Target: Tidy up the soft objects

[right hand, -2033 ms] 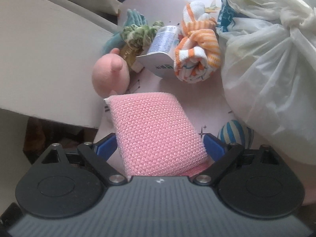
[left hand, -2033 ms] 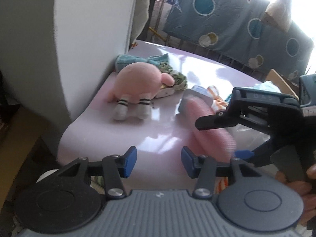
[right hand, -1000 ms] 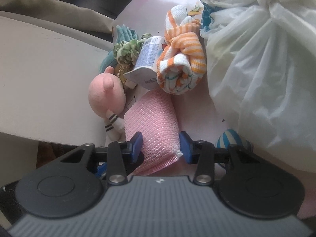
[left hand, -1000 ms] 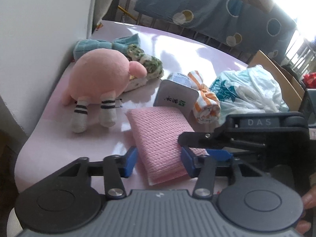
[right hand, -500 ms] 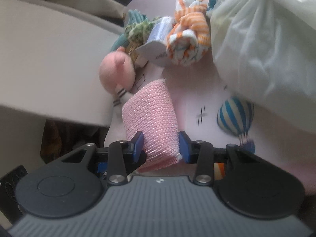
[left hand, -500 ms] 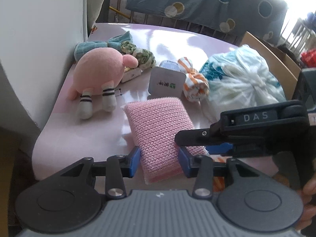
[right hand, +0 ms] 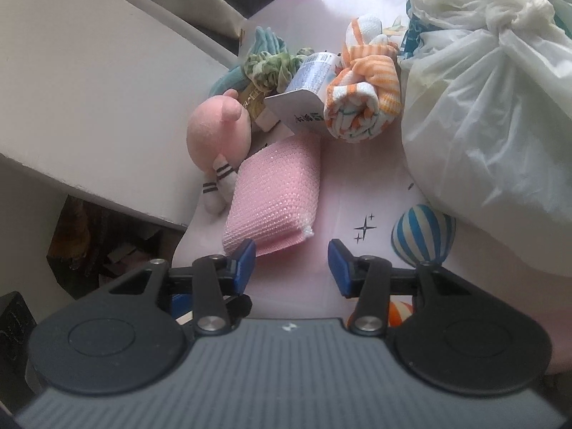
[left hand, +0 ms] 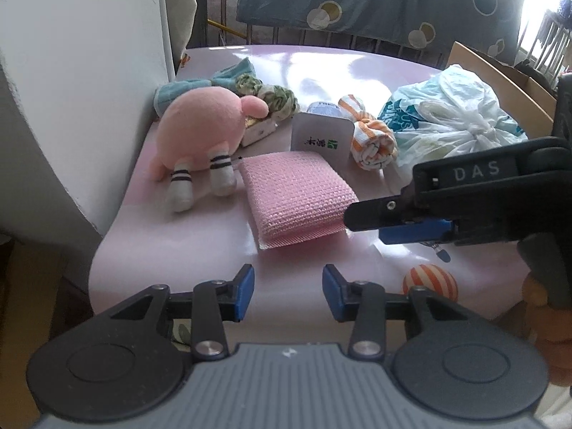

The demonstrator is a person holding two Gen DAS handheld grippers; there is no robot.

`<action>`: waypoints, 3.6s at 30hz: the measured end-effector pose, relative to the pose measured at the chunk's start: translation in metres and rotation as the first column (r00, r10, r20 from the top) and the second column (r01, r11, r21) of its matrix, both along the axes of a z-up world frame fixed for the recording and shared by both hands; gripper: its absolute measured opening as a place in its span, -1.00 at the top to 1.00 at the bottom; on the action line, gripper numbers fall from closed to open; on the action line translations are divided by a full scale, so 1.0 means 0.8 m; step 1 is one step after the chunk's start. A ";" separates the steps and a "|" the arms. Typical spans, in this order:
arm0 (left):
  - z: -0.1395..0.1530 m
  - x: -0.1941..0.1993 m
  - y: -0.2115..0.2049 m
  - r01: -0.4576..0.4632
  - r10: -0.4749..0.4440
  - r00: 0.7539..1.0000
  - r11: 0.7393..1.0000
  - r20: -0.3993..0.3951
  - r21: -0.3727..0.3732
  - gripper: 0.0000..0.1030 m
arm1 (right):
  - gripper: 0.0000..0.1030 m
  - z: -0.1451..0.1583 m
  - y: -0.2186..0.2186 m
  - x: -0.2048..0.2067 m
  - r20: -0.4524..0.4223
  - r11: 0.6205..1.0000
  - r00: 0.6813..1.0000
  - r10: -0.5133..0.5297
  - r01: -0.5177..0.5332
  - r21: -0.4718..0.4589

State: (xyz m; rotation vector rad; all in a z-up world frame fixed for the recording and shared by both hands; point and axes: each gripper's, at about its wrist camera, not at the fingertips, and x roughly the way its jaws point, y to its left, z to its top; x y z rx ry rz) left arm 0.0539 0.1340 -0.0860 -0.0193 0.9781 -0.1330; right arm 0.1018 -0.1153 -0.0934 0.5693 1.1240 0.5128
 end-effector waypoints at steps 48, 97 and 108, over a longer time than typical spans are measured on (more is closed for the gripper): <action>0.149 0.031 -0.087 0.060 -0.038 0.975 0.994 0.220 -0.096 0.06 | 0.18 0.110 -0.095 0.007 0.149 0.967 0.982 -0.119 0.080 0.241; 0.120 0.297 -0.554 0.435 -0.434 0.893 0.900 0.122 0.018 -0.39 | 0.17 0.115 -0.616 0.144 0.361 0.823 0.794 -0.490 0.558 -0.110; 0.192 0.234 -0.398 0.334 -0.335 0.927 0.942 0.168 0.036 -0.53 | 0.14 0.187 -0.561 0.034 0.358 0.861 0.790 -0.498 0.501 0.091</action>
